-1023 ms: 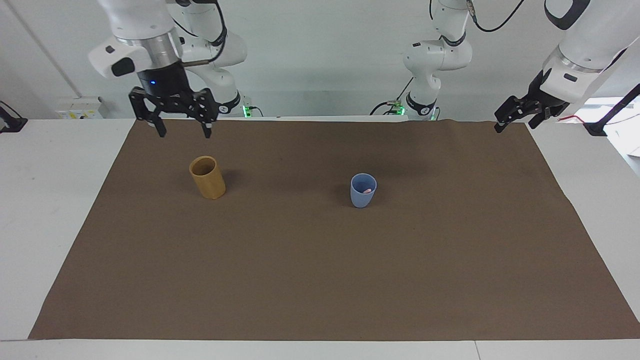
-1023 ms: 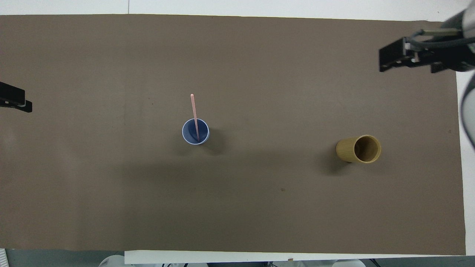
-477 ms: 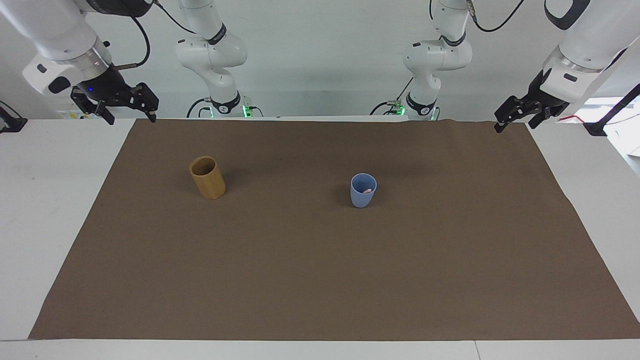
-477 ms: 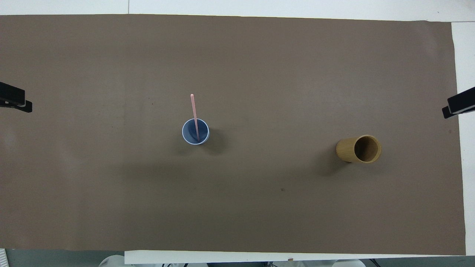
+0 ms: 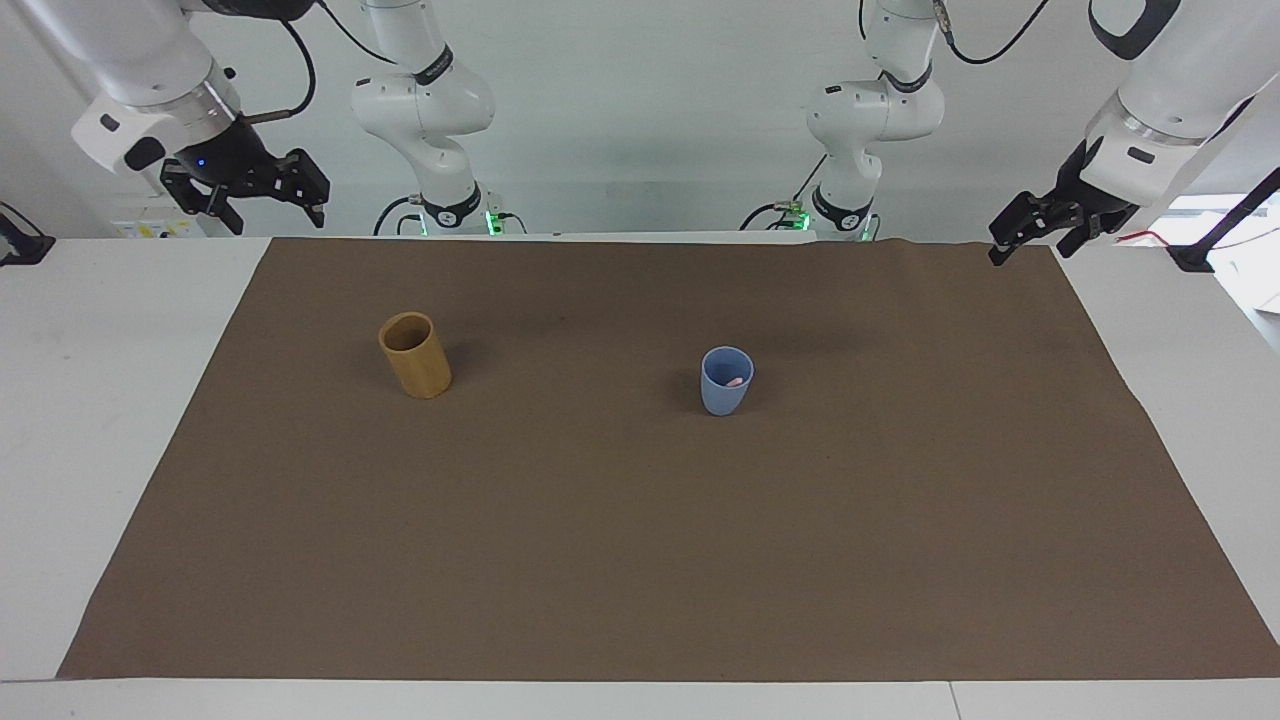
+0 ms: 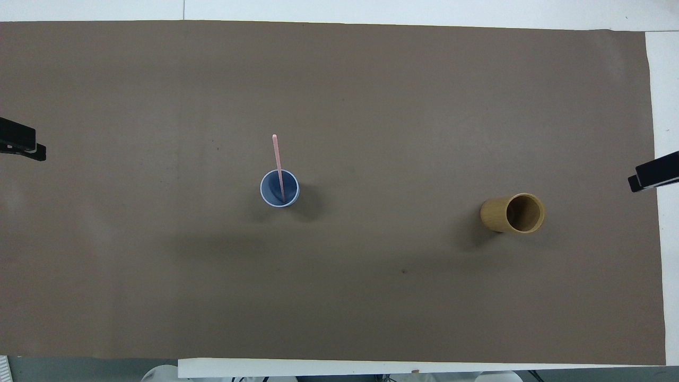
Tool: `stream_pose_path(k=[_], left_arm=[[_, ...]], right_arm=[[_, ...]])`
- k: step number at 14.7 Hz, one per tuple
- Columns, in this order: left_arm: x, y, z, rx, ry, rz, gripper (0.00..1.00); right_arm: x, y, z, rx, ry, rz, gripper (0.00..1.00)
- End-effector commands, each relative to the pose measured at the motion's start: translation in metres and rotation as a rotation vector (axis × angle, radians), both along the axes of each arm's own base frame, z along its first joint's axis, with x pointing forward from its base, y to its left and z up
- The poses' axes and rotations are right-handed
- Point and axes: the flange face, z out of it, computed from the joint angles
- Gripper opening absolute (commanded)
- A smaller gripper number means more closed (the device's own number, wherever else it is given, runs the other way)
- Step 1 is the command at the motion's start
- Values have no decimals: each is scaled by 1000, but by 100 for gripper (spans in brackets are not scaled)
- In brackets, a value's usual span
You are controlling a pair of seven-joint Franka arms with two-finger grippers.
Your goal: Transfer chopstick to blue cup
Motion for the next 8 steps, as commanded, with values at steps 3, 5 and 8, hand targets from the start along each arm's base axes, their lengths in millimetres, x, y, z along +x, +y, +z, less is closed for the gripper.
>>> stream_pose_path(k=[3,5,8], left_arm=[[-7,2,1,-10,11,-1,100],[-7,2,1,-10,11,-1,100],[-7,2,1,-10,11,-1,100]], right_arm=[[5,-4,2,-12,-13,9,100],[5,-6,1,-11,-12,4,100],[5,-7,1,-11,-12,1,100]])
